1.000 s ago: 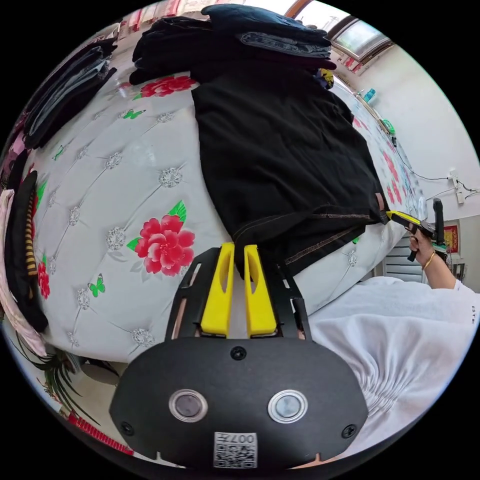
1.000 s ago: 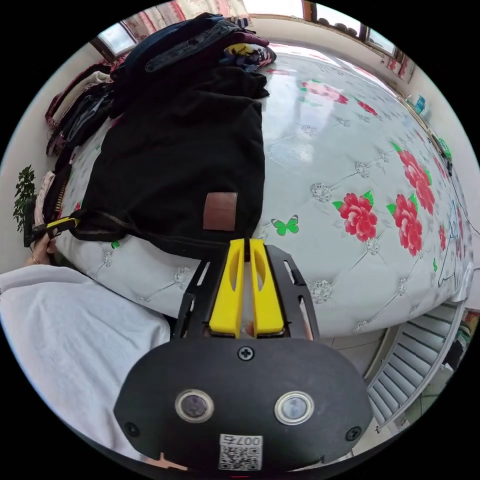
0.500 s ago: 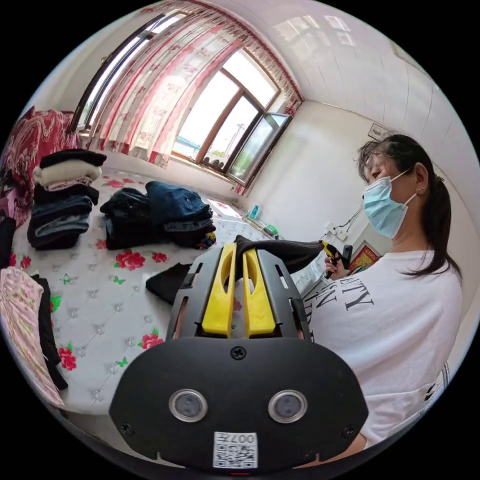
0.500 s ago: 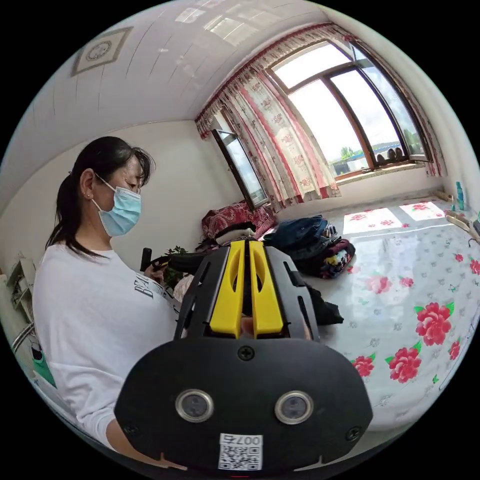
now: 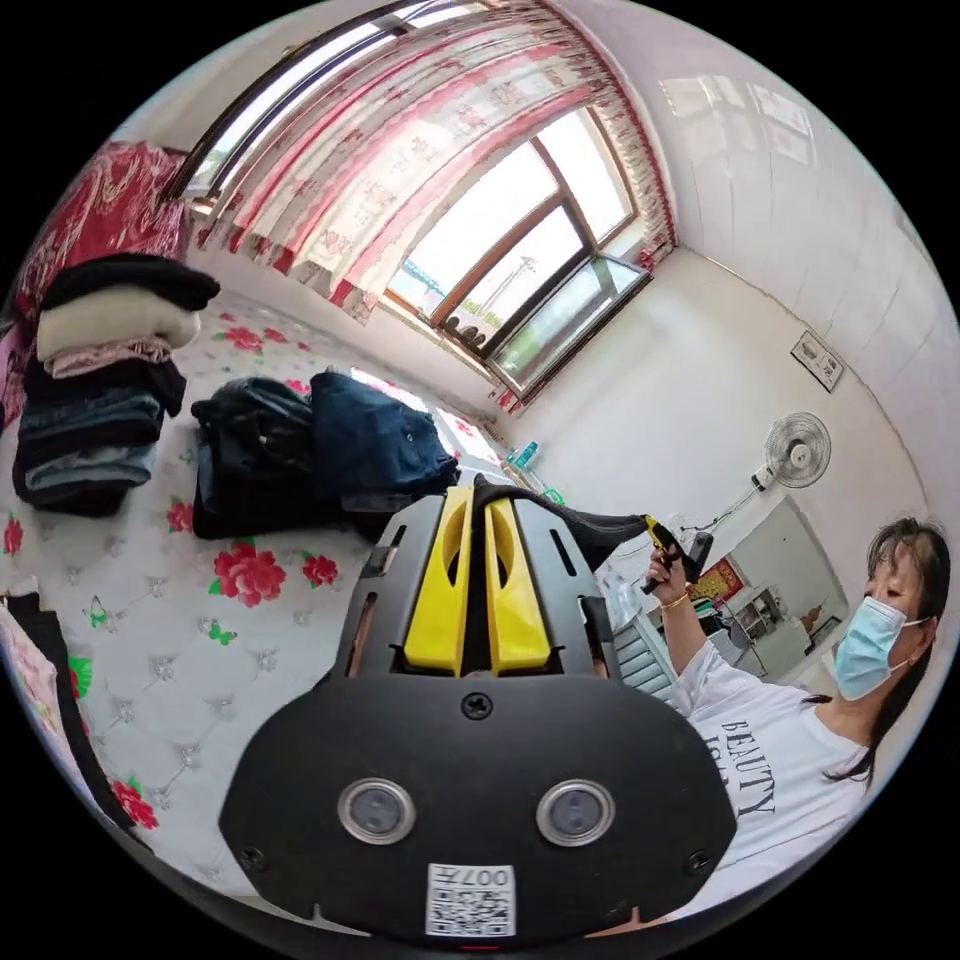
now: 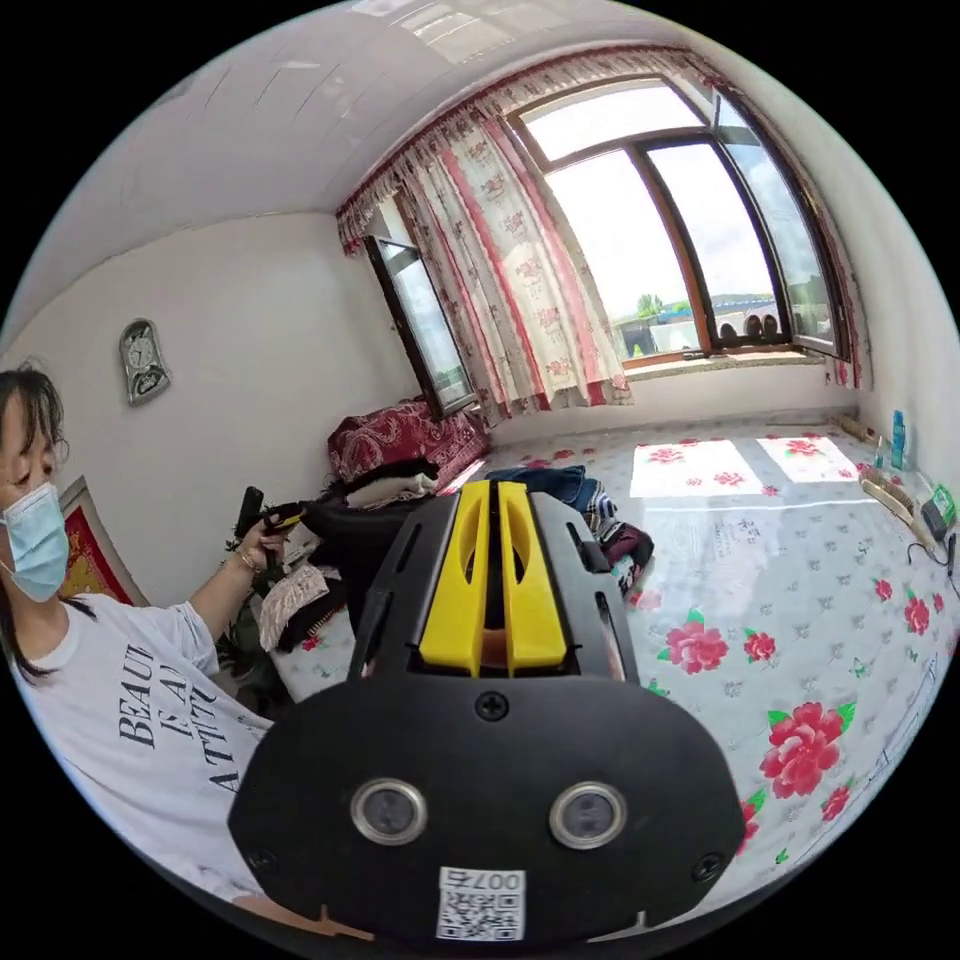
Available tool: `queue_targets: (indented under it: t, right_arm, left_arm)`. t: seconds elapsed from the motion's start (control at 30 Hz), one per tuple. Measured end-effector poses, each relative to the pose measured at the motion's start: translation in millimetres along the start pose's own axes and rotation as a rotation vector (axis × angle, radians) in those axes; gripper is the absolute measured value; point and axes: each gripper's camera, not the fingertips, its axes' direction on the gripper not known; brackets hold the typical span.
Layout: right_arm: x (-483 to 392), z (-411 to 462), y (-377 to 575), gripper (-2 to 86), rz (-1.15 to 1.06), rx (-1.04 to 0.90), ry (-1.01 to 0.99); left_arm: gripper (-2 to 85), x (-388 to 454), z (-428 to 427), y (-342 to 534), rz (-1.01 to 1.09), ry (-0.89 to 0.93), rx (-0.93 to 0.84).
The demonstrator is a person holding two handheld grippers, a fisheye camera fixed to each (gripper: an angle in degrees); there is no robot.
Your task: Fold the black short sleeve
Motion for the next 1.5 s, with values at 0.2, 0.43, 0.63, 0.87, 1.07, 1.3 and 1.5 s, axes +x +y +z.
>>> queue_targets:
  t: [0.2, 0.43, 0.63, 0.87, 1.07, 1.3, 1.5]
  right_arm:
    - [-60, -77, -8, -0.2, -0.31, 0.152, -0.043]
    - [-61, -99, 90, -0.1, -0.239, 0.029, -0.133]
    - [-16, -30, 230, -0.1, 0.159, -0.346, -0.122]
    - [37, 37, 315, 0.0, 0.413, -0.586, -0.169]
    - [97, 95, 291, 1.3, 0.395, -0.552, -0.172]
    - [202, 189, 287, 7.6, 0.592, -0.506, 0.083]
    - [185, 202, 361, 8.4, 0.543, -0.701, 0.086]
  left_arm:
    - [-0.8, 92, -73, -5, 0.286, -0.015, 0.099]
    - [-0.8, 102, -93, 102, 0.307, -0.086, -0.065]
    - [-0.8, -3, -58, 235, -0.227, -0.108, -0.285]
    - [-0.5, -55, -37, 272, -0.416, -0.109, -0.438]
    - [1.3, -115, 21, 203, -0.414, -0.129, -0.394]
    - [10.5, -198, 92, 142, -0.582, -0.281, -0.261]
    - [10.3, -188, 95, 194, -0.461, -0.334, -0.486]
